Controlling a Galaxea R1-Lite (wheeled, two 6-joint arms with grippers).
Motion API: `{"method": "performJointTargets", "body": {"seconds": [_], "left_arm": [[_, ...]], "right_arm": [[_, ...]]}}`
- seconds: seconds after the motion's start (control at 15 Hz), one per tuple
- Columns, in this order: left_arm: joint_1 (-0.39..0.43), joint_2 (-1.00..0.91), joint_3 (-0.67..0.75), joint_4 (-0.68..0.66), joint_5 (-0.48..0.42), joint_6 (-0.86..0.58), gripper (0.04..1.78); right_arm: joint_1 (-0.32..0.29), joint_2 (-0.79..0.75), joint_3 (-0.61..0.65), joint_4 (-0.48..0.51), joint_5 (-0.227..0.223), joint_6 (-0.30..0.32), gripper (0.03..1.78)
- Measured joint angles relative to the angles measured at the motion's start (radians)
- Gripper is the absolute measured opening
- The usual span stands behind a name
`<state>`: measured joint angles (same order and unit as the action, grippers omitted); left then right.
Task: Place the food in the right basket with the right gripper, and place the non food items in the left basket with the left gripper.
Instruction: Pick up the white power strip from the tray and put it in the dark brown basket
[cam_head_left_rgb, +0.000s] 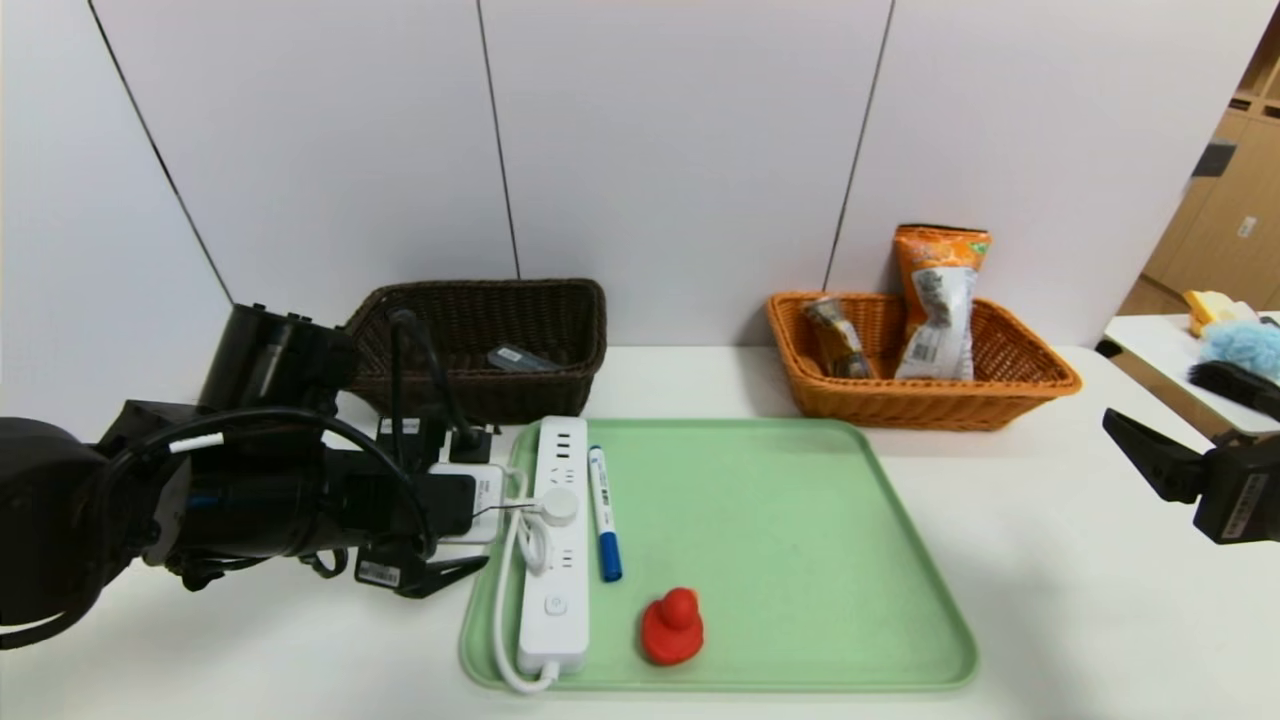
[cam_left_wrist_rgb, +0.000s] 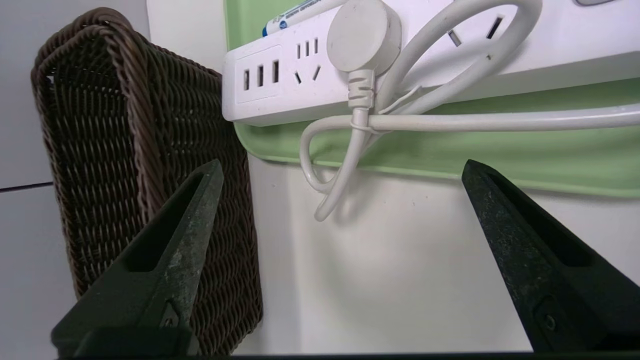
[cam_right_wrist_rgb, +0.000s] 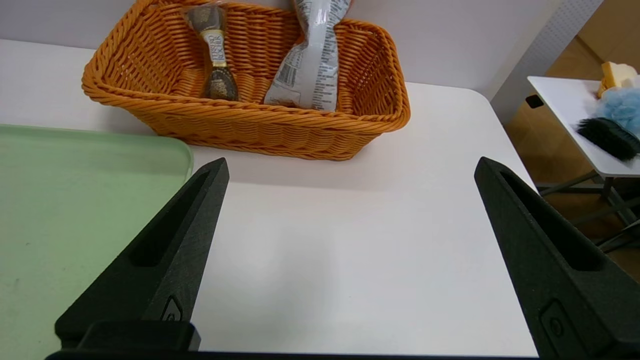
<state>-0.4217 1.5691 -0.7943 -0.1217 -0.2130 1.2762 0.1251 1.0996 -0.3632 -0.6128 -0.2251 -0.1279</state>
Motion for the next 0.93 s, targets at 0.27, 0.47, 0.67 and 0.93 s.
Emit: {"method": "performJointTargets", "body": {"seconds": [0.27, 0.47, 0.67, 0.93], "left_arm": [[-0.011, 0.056, -0.003, -0.027, 0.008, -0.004, 1.69], [-0.010, 0.111, -0.003, -0.103, 0.010, -0.009, 1.69], [-0.008, 0.152, -0.003, -0.127, 0.014, -0.013, 1.69], [-0.008, 0.173, -0.001, -0.129, 0.014, -0.013, 1.69]], "right_arm": [[0.000, 0.001, -0.005, 0.000, 0.003, 0.000, 1.69], [0.001, 0.000, -0.017, -0.002, 0.016, 0.000, 1.69], [0.001, 0.003, -0.018, 0.000, 0.028, 0.001, 1.69], [0.001, 0.008, -0.020, 0.000, 0.038, 0.002, 1.69]]}}
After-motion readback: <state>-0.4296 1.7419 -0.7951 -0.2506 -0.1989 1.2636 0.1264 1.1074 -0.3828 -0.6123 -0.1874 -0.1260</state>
